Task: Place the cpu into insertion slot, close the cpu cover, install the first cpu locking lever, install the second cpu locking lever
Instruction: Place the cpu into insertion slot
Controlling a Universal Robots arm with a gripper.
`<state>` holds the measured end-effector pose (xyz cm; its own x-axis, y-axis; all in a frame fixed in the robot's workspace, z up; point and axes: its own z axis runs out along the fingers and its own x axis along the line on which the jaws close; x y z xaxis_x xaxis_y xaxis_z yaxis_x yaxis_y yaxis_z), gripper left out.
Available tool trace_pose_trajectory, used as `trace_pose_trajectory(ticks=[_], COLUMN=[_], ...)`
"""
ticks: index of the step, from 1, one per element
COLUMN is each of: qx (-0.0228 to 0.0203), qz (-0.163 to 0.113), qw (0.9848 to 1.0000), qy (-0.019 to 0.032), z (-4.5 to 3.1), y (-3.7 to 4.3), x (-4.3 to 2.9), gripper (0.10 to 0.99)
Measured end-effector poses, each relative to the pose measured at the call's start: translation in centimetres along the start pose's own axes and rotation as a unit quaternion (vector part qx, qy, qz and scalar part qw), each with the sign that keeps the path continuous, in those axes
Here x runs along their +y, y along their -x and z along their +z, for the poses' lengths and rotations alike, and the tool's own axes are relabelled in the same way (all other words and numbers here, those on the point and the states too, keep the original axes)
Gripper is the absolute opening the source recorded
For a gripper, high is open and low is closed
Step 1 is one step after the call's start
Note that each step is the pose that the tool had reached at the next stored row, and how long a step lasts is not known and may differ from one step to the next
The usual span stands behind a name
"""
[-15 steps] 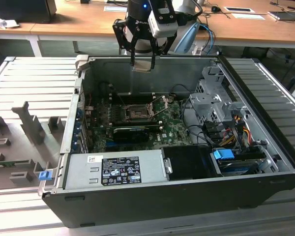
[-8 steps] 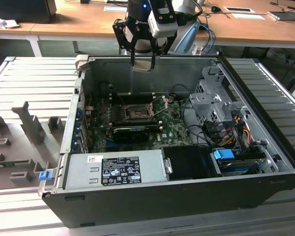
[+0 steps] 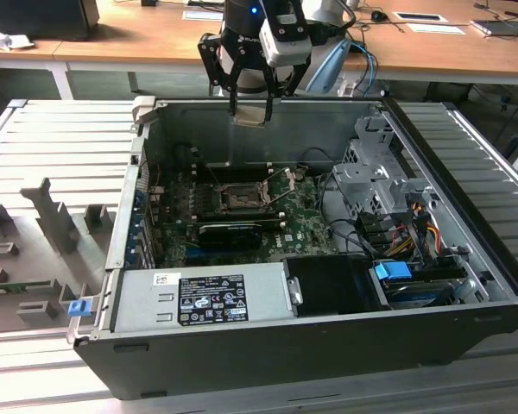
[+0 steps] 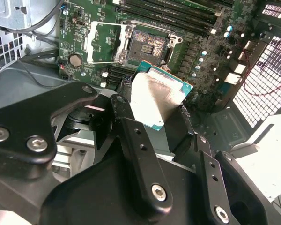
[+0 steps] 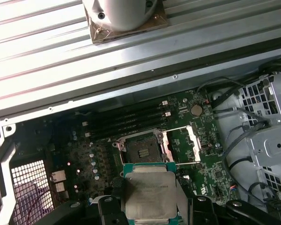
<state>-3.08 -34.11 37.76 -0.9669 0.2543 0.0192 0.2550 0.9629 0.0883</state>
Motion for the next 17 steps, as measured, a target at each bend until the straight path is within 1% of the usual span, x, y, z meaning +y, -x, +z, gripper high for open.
trace_pose_trajectory(ticks=[17], qx=[-0.0007], qz=[0.008], qw=[1.0], qy=[0.0002], z=[0.0], y=[0.0], x=[0.0], gripper=[0.529])
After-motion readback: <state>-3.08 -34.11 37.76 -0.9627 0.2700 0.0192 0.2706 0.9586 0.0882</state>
